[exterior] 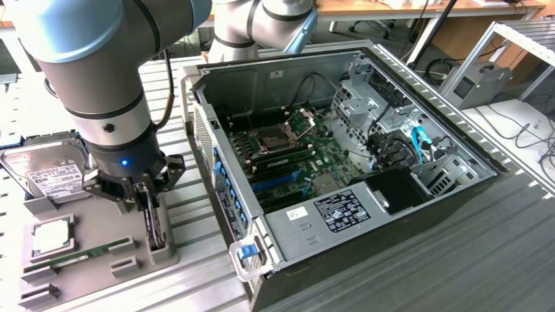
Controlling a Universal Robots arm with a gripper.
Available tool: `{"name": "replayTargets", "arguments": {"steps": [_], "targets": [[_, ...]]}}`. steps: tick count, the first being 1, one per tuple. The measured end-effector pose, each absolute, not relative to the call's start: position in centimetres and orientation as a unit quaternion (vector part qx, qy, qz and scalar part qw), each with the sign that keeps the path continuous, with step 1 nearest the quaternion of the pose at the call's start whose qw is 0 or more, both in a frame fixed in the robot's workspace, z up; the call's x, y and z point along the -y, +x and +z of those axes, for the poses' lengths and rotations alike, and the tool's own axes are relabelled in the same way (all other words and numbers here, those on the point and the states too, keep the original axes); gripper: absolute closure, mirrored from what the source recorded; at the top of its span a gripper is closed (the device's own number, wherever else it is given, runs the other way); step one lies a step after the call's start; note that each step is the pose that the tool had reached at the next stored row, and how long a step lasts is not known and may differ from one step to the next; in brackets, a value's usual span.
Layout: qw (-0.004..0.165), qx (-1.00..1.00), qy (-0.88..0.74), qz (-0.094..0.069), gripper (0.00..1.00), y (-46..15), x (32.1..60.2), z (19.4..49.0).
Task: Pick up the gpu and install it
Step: 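Pick up the gpu and move the gpu toward the slot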
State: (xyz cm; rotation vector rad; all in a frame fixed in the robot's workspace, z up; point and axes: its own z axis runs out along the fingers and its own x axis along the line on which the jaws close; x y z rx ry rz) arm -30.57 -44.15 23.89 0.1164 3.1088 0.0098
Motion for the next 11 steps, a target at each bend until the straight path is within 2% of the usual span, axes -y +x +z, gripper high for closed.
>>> {"name": "replayTargets", "arguments": {"steps": [11], "targets": [[0.015, -0.999, 0.037, 0.003, 0.73, -30.57, 44.15, 24.17]]}}
